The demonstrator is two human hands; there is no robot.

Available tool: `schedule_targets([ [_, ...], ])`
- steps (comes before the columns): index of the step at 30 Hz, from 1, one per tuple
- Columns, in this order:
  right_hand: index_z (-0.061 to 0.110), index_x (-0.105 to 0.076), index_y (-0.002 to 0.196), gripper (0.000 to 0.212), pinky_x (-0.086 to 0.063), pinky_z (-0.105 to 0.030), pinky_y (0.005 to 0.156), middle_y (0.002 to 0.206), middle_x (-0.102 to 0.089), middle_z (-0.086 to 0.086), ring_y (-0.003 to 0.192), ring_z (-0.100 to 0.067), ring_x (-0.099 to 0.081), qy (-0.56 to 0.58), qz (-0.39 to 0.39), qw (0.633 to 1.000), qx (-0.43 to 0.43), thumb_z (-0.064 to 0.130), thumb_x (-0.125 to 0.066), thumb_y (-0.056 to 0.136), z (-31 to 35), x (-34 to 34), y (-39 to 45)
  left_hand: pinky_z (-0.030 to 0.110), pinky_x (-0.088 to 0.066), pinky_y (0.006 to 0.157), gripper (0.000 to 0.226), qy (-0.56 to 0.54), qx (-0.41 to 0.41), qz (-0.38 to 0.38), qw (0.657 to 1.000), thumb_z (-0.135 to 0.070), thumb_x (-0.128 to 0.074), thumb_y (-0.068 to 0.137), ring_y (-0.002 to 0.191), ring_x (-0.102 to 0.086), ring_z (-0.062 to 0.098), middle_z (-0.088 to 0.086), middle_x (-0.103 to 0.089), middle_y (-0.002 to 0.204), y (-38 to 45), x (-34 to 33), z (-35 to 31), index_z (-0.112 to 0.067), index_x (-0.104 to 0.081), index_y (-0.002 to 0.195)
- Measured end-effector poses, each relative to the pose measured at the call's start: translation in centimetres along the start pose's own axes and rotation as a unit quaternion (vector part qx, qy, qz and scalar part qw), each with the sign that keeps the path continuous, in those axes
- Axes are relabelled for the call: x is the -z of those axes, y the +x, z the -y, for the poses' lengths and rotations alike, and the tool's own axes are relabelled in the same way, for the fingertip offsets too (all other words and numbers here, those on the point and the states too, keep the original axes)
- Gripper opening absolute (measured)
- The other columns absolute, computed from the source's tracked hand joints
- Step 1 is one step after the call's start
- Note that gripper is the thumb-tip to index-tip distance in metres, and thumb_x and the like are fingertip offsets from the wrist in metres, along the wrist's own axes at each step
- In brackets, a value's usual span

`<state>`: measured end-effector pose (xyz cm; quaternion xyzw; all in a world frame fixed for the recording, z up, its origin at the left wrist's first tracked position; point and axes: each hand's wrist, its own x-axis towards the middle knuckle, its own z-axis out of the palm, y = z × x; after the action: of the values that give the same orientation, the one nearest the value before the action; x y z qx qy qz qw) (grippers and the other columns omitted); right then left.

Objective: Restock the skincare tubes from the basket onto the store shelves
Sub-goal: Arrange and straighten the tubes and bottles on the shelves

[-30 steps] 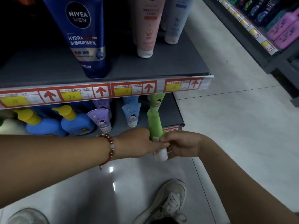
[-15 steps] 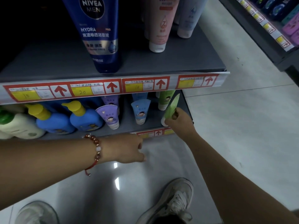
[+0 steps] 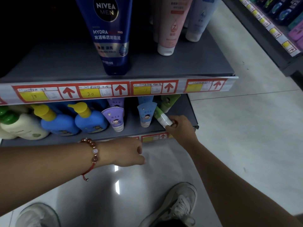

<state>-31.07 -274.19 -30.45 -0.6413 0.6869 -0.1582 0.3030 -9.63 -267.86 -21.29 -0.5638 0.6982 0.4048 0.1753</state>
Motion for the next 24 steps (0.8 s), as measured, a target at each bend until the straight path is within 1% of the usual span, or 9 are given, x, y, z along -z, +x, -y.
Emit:
schedule_targets([
  [2,0.018,-0.066,0.111,0.034,-0.033,-0.017,0.054,0.099,-0.063,-0.006,0.076,-0.014,-0.058,-0.015,-0.007,1.000,-0.009,0.030,-0.070,0.080,-0.1,-0.2,0.0,0.025,-0.042,0.067,0.034,-0.002,0.001,0.003,1.000,-0.049,-0.060,0.088,0.080,-0.054,0.014,-0.008,-0.055,0.083,0.1,0.0,0.2,-0.021,-0.061,0.106],
  [3,0.018,-0.064,0.112,0.035,-0.036,-0.020,0.058,0.101,-0.060,-0.003,0.079,-0.015,-0.057,-0.027,-0.014,0.999,-0.009,0.032,-0.070,0.080,0.1,-0.3,0.1,0.027,-0.045,0.071,0.034,-0.002,0.001,0.003,1.000,-0.049,-0.060,0.087,0.082,-0.056,0.015,-0.005,-0.059,0.088,0.2,0.0,0.2,-0.019,-0.061,0.103],
  [6,0.017,-0.062,0.112,0.046,-0.042,-0.030,0.074,0.102,-0.056,-0.003,0.093,-0.021,-0.054,-0.094,-0.046,0.994,0.019,0.044,-0.074,0.076,1.0,-0.9,0.6,0.031,-0.050,0.081,0.038,-0.007,0.007,0.001,1.000,-0.047,-0.060,0.088,0.087,-0.059,0.016,0.000,-0.065,0.097,0.2,0.1,0.1,-0.016,-0.065,0.111],
  [9,0.015,-0.063,0.109,0.046,-0.044,-0.031,0.078,0.104,-0.063,-0.006,0.098,-0.026,-0.058,-0.141,-0.015,0.990,0.010,0.045,-0.076,0.076,1.6,-1.2,1.4,0.032,-0.051,0.083,0.038,-0.015,0.006,-0.002,1.000,-0.045,-0.060,0.089,0.086,-0.058,0.016,0.006,-0.069,0.106,0.3,0.2,-0.3,-0.013,-0.066,0.110],
  [12,0.015,-0.066,0.104,0.035,-0.041,-0.027,0.069,0.094,-0.066,-0.005,0.090,-0.025,-0.063,-0.089,0.047,0.994,-0.039,0.037,-0.075,0.079,1.9,0.6,1.1,0.030,-0.051,0.084,0.034,-0.033,0.006,-0.001,0.999,-0.044,-0.061,0.089,0.093,-0.062,0.016,0.000,-0.067,0.104,0.5,0.5,-0.7,-0.017,-0.066,0.110],
  [14,0.011,-0.067,0.104,0.035,-0.040,-0.026,0.067,0.088,-0.064,-0.004,0.083,-0.021,-0.061,-0.040,0.096,0.991,-0.080,0.034,-0.076,0.079,1.4,2.4,0.4,0.027,-0.051,0.080,0.030,-0.051,0.002,-0.010,0.999,-0.043,-0.062,0.088,0.089,-0.062,0.013,-0.004,-0.067,0.098,0.9,0.7,-1.1,-0.020,-0.068,0.106],
  [17,0.007,-0.070,0.109,0.038,-0.045,-0.026,0.071,0.096,-0.070,-0.010,0.083,-0.018,-0.062,0.063,0.162,0.975,-0.139,0.024,-0.080,0.077,0.7,4.7,-0.8,0.033,-0.054,0.083,0.030,-0.070,0.001,-0.014,0.997,-0.040,-0.062,0.086,0.095,-0.066,0.020,0.004,-0.071,0.102,1.7,1.1,-1.9,-0.015,-0.070,0.101],
  [20,0.008,-0.068,0.110,0.035,-0.047,-0.025,0.071,0.098,-0.069,-0.009,0.085,-0.018,-0.061,0.107,0.211,0.957,-0.169,0.015,-0.079,0.078,0.1,5.9,-2.2,0.036,-0.055,0.083,0.030,-0.062,-0.008,-0.015,0.998,-0.038,-0.061,0.086,0.097,-0.067,0.022,0.007,-0.072,0.103,2.4,1.4,-2.6,-0.013,-0.071,0.100],
  [24,0.012,-0.068,0.108,0.035,-0.055,-0.036,0.090,0.102,-0.073,-0.007,0.098,-0.023,-0.068,0.189,0.195,0.952,-0.140,0.008,-0.080,0.075,-1.4,5.5,-4.1,0.035,-0.055,0.085,0.027,-0.051,-0.015,-0.051,0.997,-0.044,-0.061,0.087,0.095,-0.063,0.017,0.000,-0.066,0.102,3.2,1.5,-2.6,-0.020,-0.066,0.100],
])
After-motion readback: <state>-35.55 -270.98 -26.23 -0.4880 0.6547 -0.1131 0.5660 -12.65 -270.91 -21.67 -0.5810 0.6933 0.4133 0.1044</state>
